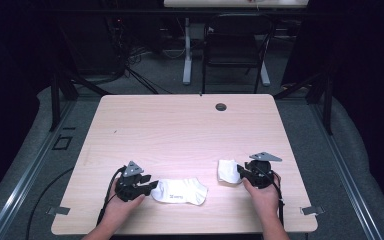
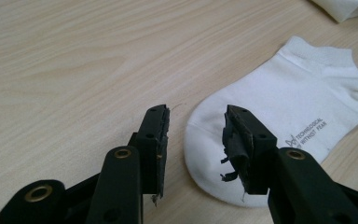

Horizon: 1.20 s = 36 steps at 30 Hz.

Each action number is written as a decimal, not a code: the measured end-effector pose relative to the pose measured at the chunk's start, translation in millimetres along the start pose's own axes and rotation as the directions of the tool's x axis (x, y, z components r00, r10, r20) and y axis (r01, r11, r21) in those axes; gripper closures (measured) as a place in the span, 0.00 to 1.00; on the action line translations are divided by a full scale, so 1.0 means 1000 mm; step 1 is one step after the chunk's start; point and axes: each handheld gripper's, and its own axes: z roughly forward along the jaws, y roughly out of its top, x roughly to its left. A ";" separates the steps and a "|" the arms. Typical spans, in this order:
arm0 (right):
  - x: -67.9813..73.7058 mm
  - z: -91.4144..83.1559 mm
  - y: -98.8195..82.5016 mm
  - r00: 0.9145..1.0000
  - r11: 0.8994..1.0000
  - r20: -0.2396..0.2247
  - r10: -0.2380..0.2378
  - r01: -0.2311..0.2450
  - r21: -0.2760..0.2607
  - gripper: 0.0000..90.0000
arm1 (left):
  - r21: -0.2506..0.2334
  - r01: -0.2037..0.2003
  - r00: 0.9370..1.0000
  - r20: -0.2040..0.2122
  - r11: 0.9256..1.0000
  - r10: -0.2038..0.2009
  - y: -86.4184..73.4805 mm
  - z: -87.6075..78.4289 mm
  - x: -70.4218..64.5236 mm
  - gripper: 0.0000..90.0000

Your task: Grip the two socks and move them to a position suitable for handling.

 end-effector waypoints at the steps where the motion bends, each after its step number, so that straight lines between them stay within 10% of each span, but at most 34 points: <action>1: -0.001 0.000 0.000 1.000 1.000 -0.007 0.017 -0.017 0.002 0.69 | -0.002 -0.002 1.000 0.000 1.000 0.002 0.000 0.000 0.000 0.66; 8: 0.001 0.004 -0.003 0.999 0.998 -0.027 0.021 -0.020 0.067 0.80 | 0.001 -0.002 1.000 -0.001 1.000 0.002 0.000 0.001 -0.002 0.66; 16: 0.012 0.003 0.010 0.998 1.000 -0.066 -0.014 0.015 0.011 1.00 | 0.004 0.002 1.000 0.000 1.000 -0.002 0.000 0.001 0.001 0.66; 24: 0.010 0.004 -0.004 1.000 0.999 -0.001 -0.007 0.007 0.047 0.67 | 0.001 0.008 1.000 0.005 1.000 -0.008 0.000 0.000 0.003 0.66; 29: 0.008 0.006 -0.005 0.999 0.998 -0.049 0.017 -0.014 0.064 0.93 | -0.007 0.005 1.000 0.003 1.000 -0.005 0.001 -0.001 0.002 0.66; 36: 0.027 0.002 0.012 0.996 0.999 -0.075 -0.040 0.039 -0.006 0.97 | -0.011 0.025 1.000 0.006 1.000 -0.025 0.001 -0.001 0.007 0.66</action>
